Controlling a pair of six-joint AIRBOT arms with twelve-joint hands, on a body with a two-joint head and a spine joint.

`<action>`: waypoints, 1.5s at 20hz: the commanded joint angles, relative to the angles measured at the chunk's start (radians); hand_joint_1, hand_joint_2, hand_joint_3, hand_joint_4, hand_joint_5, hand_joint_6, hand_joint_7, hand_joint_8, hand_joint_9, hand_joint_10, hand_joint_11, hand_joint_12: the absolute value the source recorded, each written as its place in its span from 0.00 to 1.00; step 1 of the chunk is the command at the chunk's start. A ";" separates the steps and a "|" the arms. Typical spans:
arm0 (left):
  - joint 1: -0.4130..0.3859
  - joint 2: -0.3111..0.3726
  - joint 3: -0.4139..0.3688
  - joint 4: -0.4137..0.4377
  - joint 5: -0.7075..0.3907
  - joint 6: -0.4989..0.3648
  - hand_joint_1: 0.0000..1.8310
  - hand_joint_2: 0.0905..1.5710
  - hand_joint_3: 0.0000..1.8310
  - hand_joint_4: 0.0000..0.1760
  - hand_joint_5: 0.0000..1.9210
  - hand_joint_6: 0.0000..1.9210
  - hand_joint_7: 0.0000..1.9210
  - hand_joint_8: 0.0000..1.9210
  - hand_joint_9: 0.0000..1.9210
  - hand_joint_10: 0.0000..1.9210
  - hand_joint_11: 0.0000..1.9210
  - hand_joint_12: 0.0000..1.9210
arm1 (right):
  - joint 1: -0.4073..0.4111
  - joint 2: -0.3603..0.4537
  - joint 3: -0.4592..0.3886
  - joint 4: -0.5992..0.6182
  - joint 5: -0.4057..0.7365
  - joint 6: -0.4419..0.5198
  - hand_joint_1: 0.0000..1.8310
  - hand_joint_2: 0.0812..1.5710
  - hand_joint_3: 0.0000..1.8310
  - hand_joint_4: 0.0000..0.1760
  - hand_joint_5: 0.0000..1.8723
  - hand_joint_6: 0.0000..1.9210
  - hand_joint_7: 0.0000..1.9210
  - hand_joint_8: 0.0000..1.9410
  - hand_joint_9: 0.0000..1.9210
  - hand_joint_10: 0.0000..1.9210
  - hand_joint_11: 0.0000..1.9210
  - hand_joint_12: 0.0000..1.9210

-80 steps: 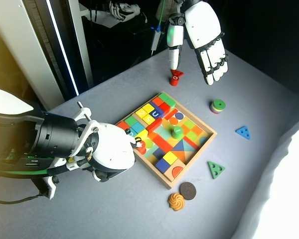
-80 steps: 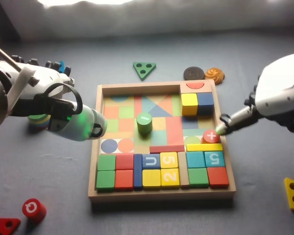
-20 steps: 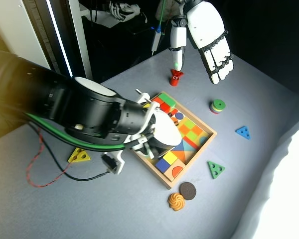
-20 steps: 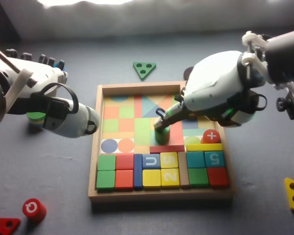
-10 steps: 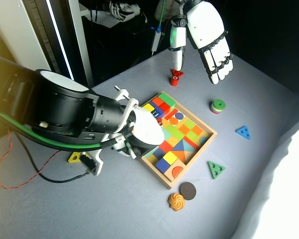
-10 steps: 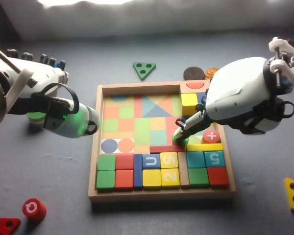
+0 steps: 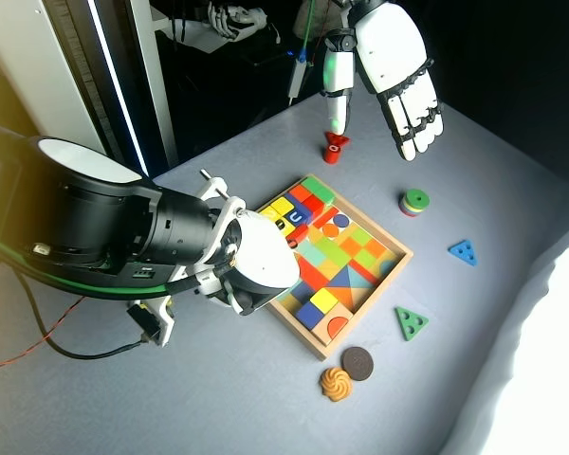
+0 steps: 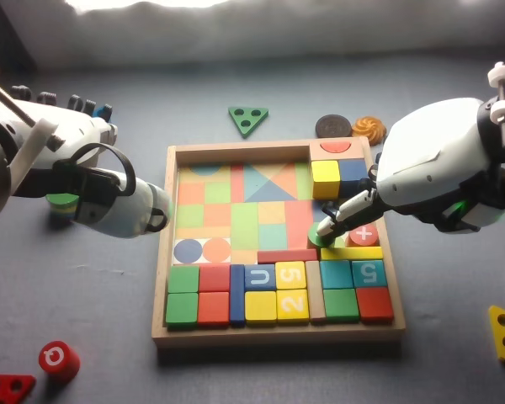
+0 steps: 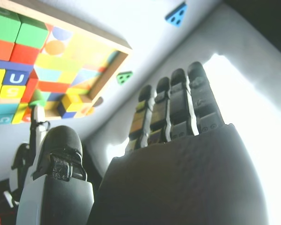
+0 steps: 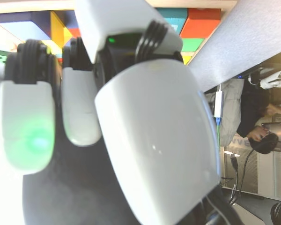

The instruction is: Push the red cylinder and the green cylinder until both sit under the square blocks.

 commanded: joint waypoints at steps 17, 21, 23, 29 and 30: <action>-0.006 0.011 -0.004 0.083 -0.002 0.003 0.00 0.80 0.00 0.00 0.01 0.01 0.01 0.00 0.01 0.00 0.00 0.00 | -0.011 0.050 -0.007 0.011 0.016 0.002 0.98 0.61 0.26 0.03 0.18 0.00 0.85 1.00 0.91 1.00 0.96 1.00; -0.006 0.011 -0.004 0.081 -0.002 0.003 0.00 0.79 0.00 0.00 0.00 0.00 0.00 0.00 0.00 0.00 0.00 0.00 | -0.005 0.051 -0.009 0.012 0.016 0.008 0.99 0.61 0.26 0.09 0.18 0.00 0.84 1.00 0.90 1.00 0.94 1.00; -0.006 0.011 -0.004 0.081 -0.002 0.003 0.00 0.79 0.00 0.00 0.00 0.00 0.00 0.00 0.00 0.00 0.00 0.00 | -0.004 0.051 -0.009 0.012 0.016 0.009 0.99 0.62 0.26 0.00 0.20 0.01 0.84 1.00 0.90 1.00 0.94 1.00; -0.006 0.011 -0.004 0.082 -0.002 0.003 0.00 0.80 0.00 0.00 0.00 0.00 0.00 0.00 0.00 0.00 0.00 0.00 | 0.025 0.051 -0.021 0.012 0.017 0.013 0.98 0.58 0.31 0.00 0.20 0.00 0.83 1.00 0.90 1.00 0.94 1.00; -0.006 0.011 -0.004 0.082 -0.002 0.003 0.00 0.80 0.00 0.00 0.00 0.00 0.00 0.00 0.00 0.00 0.00 0.00 | 0.031 0.051 -0.026 0.012 0.016 0.016 0.98 0.58 0.31 0.00 0.20 0.00 0.83 1.00 0.90 1.00 0.94 1.00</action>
